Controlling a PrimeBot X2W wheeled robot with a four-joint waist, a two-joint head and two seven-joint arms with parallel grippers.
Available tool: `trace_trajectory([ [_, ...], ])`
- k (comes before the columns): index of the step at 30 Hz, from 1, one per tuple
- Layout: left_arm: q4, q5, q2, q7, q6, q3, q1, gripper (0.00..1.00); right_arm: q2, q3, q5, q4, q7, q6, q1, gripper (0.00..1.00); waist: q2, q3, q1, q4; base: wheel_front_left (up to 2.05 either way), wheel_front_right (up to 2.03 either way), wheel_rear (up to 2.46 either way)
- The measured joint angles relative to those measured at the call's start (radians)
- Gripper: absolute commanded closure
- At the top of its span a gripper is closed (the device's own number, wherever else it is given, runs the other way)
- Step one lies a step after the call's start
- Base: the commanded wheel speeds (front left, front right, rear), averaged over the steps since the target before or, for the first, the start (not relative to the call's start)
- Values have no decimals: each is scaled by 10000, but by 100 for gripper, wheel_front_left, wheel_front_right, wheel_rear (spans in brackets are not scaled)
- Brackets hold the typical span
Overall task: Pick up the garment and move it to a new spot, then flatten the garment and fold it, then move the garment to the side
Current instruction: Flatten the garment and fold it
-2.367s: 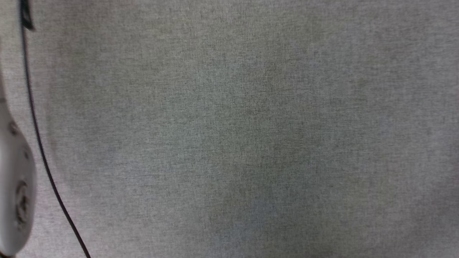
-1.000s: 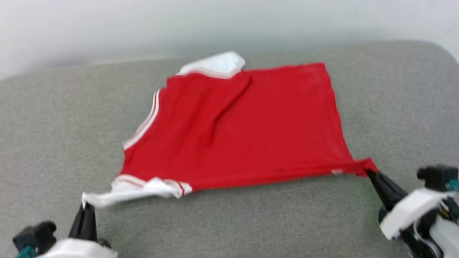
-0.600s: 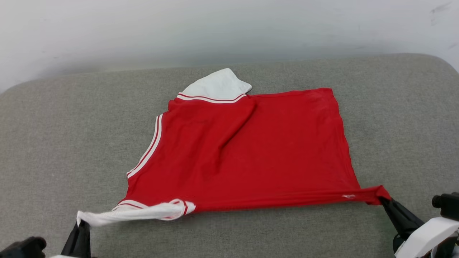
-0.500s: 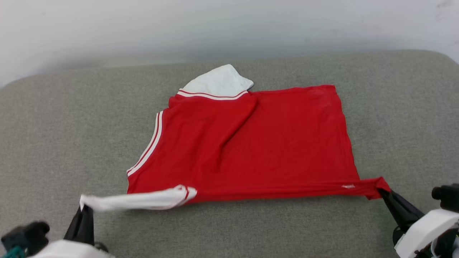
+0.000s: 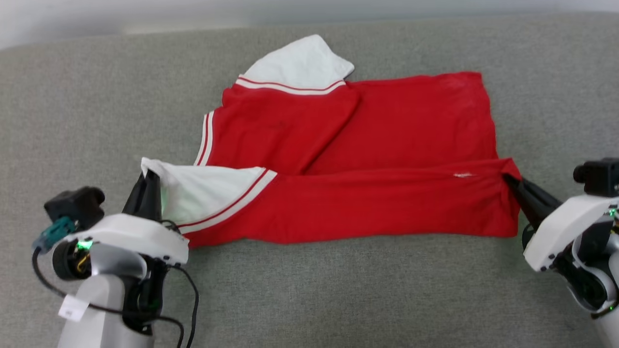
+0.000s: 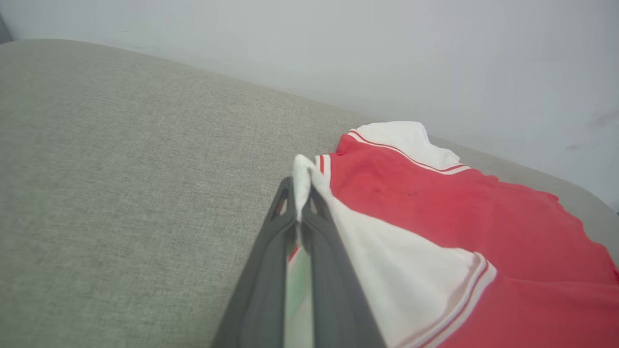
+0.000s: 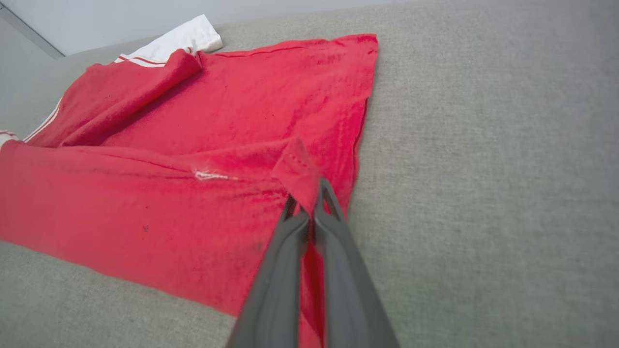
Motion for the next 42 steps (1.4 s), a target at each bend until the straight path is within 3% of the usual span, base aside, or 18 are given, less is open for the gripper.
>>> trace_trajectory([
  [8, 2036, -42, -173, -339, -324, -242, -1187, 100, 6, 809, 104, 991, -107, 0, -1033, 100, 0, 972, 0, 58, 0, 0, 0],
  [10, 2383, -48, -194, -414, -462, -336, -1343, 100, -4, 1039, 136, 1210, -236, 0, -1176, 87, 0, 1107, 1, 52, 0, 0, 0],
  [11, 2592, -115, -219, -391, -554, -382, -1412, 100, -17, 1137, 184, 1315, -316, 0, -1264, 79, 0, 1144, 0, 51, 0, 0, 0],
  [13, 2922, -190, -291, -370, -717, -479, -1517, 100, -38, 1296, 234, 1505, -531, 0, -1328, 53, 0, 1159, 0, 58, 0, 0, 0],
  [14, 3085, -207, -303, -337, -788, -522, -1571, 58, -48, 1377, 291, 1586, -627, 0, -1350, 0, 0, 1142, 0, 64, 0, 0, 0],
  [15, 3208, -249, -313, -337, -805, -527, -1626, 22, -65, 1457, 313, 1628, -769, 0, -1362, 0, 0, 1113, 0, 71, 0, 0, 0],
  [16, 3312, -276, -313, -341, -842, -541, -1666, 0, -65, 1534, 332, 1647, -988, 0, -1361, 0, 0, 1084, 0, 73, 0, 0, 0],
  [20, 3545, -268, -244, -579, -853, -497, -1701, 0, 13, 1643, 255, 1634, -2171, 2, -1269, 0, 0, 857, 0, 49, 0, 0, 0],
  [21, 3519, -244, -29, -650, -708, -357, -1676, 0, 73, 1409, -40, 1538, -3170, 0, -1140, 0, 0, 591, 0, 12, 0, 0, 0],
  [26, 3093, -247, 568, -134, -562, -176, -1280, 0, 430, 1081, -619, 1248, -3902, 0, -604, 0, 0, -10, -1, -108, 0, 0, 0],
  [36, 1559, -815, 1862, 3513, -314, -217, -109, 0, 1055, 397, -1266, 21, -3666, 0, 723, 0, 0, -1120, -2, -539, 0, 0, 0],
  [42, 671, -1381, 2316, 5666, -27, -274, 679, 0, 1292, 46, -1448, -602, -3252, 0, 1187, 0, 0, -1201, -1, -900, 0, 0, 0],
])
